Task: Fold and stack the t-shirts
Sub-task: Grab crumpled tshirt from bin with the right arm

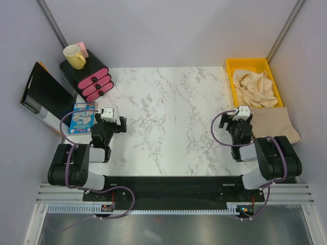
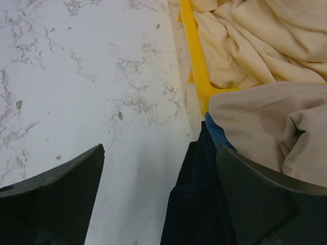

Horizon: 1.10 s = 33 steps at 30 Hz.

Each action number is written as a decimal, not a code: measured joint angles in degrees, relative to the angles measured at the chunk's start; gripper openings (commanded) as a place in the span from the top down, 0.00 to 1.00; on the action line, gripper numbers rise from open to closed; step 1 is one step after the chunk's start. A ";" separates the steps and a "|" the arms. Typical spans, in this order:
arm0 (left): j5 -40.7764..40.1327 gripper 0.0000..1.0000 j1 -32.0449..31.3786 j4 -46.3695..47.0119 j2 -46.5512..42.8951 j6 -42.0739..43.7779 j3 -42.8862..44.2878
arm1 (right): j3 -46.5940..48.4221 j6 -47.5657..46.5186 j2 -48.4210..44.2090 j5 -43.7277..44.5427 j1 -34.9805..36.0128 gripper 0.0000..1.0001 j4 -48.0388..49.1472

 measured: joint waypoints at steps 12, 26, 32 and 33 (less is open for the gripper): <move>0.00 0.00 0.00 0.00 0.00 -0.04 0.00 | 0.00 0.02 0.00 0.00 0.00 0.02 0.00; 12.50 0.00 -0.04 -30.69 -20.55 8.46 15.85 | 24.26 -11.21 -15.91 -17.62 -0.09 0.02 -43.17; 19.98 0.00 -0.28 -52.89 -22.01 21.81 33.64 | 61.00 -15.93 -5.38 -11.52 -0.07 0.02 -76.46; 19.98 0.00 -0.28 -56.02 -21.35 22.99 35.89 | 67.71 -16.09 -1.57 -9.27 -0.11 0.02 -82.12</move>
